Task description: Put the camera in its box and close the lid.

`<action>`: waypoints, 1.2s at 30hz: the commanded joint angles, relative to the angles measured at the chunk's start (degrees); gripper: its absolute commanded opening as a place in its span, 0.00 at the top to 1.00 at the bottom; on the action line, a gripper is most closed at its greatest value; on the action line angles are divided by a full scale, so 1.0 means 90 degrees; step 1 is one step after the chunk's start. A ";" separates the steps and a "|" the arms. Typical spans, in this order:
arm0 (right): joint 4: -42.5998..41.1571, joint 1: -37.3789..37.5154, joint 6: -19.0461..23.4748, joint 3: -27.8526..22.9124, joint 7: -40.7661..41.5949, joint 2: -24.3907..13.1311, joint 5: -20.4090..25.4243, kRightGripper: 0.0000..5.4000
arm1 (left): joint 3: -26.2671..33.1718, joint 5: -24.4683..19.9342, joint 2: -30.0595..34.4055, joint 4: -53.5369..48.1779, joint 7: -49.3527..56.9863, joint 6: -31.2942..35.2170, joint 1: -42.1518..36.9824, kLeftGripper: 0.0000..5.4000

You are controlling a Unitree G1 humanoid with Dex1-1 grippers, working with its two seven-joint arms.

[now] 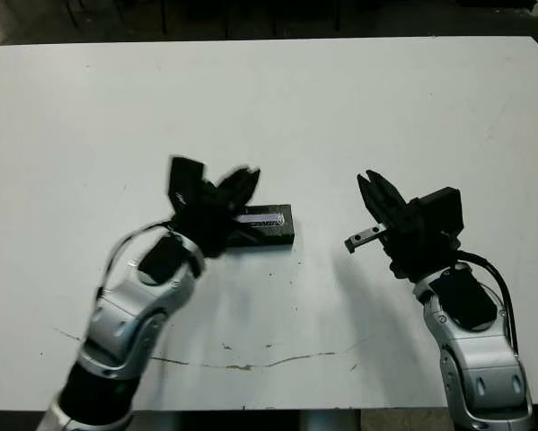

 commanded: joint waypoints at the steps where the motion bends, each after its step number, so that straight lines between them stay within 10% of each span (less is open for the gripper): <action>1: 0.0036 0.0091 0.0001 0.0024 -0.0030 0.0026 -0.0063 1.00 | -0.0099 0.0105 -0.0008 0.0551 -0.0032 0.0157 0.0239 0.99; 18: -0.0036 0.0078 0.0104 0.0043 0.0002 0.0079 0.0037 1.00 | -0.0142 0.0151 0.0344 0.0751 -0.0462 0.0310 0.1131 0.99; 27: -0.0056 0.0131 0.0026 0.0085 0.0007 0.0143 0.0054 1.00 | 0.0378 -0.0087 0.0681 -0.1055 -0.0740 0.0015 0.1788 0.99; 36: -0.0065 0.0039 -0.0087 0.0189 -0.0144 0.0322 -0.0060 1.00 | 0.2180 -0.0162 0.2037 -0.1541 -0.1715 -0.2793 0.1818 0.99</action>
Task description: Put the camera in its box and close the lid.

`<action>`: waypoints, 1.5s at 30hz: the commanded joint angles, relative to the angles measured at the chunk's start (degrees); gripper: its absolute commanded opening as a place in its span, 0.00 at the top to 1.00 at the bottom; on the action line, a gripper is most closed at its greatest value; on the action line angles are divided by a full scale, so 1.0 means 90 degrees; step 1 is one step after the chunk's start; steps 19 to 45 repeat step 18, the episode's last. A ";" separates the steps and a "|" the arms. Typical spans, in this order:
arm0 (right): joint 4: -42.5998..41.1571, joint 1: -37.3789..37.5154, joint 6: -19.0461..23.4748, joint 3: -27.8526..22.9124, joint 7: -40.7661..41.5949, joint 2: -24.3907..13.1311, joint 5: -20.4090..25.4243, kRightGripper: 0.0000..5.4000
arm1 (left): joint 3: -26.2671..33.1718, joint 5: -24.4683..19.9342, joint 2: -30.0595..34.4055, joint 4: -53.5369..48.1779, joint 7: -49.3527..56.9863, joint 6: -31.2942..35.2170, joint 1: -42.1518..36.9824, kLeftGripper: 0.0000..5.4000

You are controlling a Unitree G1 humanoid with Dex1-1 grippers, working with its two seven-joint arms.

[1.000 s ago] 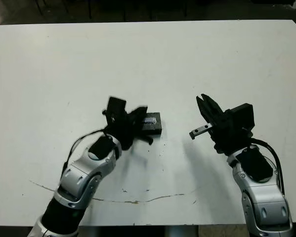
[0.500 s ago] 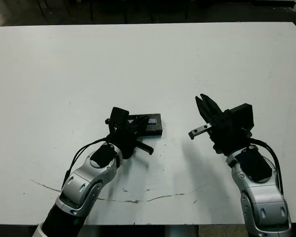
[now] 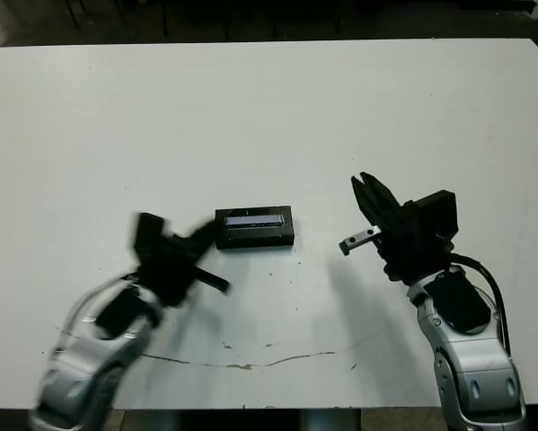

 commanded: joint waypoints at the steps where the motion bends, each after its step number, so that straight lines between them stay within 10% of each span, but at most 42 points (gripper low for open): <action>1: 0.0020 -0.0026 -0.0042 0.0099 -0.0078 0.0072 -0.0102 1.00 | 0.0806 -0.0015 0.0644 0.0459 -0.0475 -0.1291 -0.0085 0.99; 7: 0.0170 -0.0274 -0.0198 0.0329 -0.0390 0.0233 -0.0565 1.00 | 0.1914 -0.0083 0.1048 0.1485 -0.0433 -0.2512 -0.0358 0.99; 18: 0.1733 -0.0533 -0.1822 0.0449 -0.1902 0.1411 -0.1574 1.00 | 0.1804 0.0048 -0.0458 0.2639 0.0996 -0.3510 -0.0325 0.99; 45: 0.1733 -0.0533 -0.1822 0.0449 -0.1902 0.1411 -0.1574 1.00 | 0.1804 0.0048 -0.0458 0.2639 0.0996 -0.3510 -0.0325 0.99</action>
